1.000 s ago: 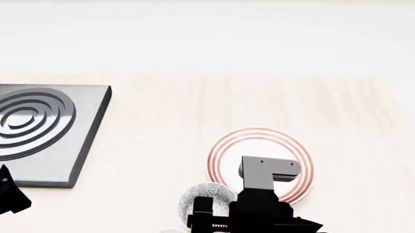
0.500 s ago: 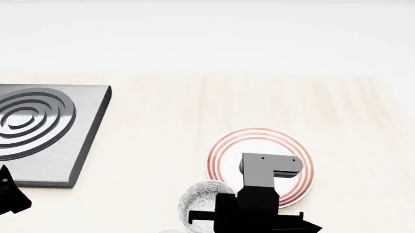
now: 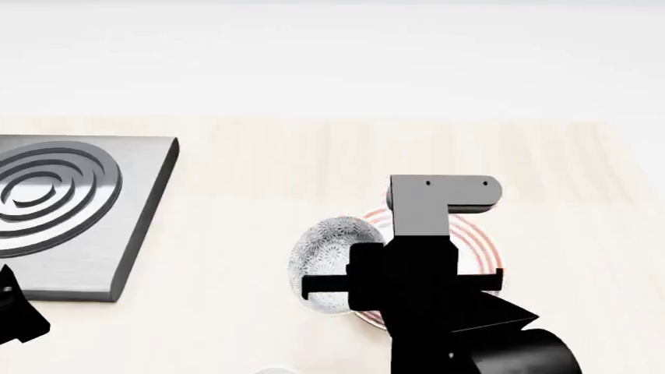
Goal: Pick the akita bowl between the plate and the ramekin and place it on the plate.
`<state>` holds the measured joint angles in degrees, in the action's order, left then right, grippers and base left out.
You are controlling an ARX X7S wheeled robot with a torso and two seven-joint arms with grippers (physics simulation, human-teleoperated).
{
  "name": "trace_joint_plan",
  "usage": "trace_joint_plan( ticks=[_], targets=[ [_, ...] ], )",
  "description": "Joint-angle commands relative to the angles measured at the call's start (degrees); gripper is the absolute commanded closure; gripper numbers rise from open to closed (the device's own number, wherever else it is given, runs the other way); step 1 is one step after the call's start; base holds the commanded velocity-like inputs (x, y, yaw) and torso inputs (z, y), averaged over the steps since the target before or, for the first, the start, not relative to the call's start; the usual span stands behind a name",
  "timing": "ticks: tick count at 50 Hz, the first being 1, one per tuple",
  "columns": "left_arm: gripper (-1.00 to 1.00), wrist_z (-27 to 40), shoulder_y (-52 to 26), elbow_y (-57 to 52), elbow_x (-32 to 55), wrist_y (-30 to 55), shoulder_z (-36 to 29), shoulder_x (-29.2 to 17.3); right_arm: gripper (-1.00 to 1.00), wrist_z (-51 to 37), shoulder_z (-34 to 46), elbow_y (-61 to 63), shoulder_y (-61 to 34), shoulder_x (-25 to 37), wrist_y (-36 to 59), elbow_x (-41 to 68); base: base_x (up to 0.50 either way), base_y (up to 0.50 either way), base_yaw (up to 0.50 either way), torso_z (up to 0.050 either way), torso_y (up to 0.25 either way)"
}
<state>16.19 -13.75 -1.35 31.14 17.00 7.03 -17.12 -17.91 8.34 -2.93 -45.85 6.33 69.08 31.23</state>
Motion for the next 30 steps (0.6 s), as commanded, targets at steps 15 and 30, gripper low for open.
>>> trace_joint_plan(
  ticks=[15,30],
  targets=[
    [-1.00,0.2,-0.1,0.1,0.5,0.0,-0.2,-0.3,1.00,1.5,-2.1,-16.1,-16.4,1.3,-2.6,-1.2,0.00,0.00,0.00,0.000,0.000],
    [-1.00,0.1,-0.2,0.7,0.7,-0.5,-0.4,-0.3,1.00,5.6,-1.4,-41.5,-26.7,-0.6,-15.6,-4.8,0.00,0.00,0.00,0.000,0.001]
  ],
)
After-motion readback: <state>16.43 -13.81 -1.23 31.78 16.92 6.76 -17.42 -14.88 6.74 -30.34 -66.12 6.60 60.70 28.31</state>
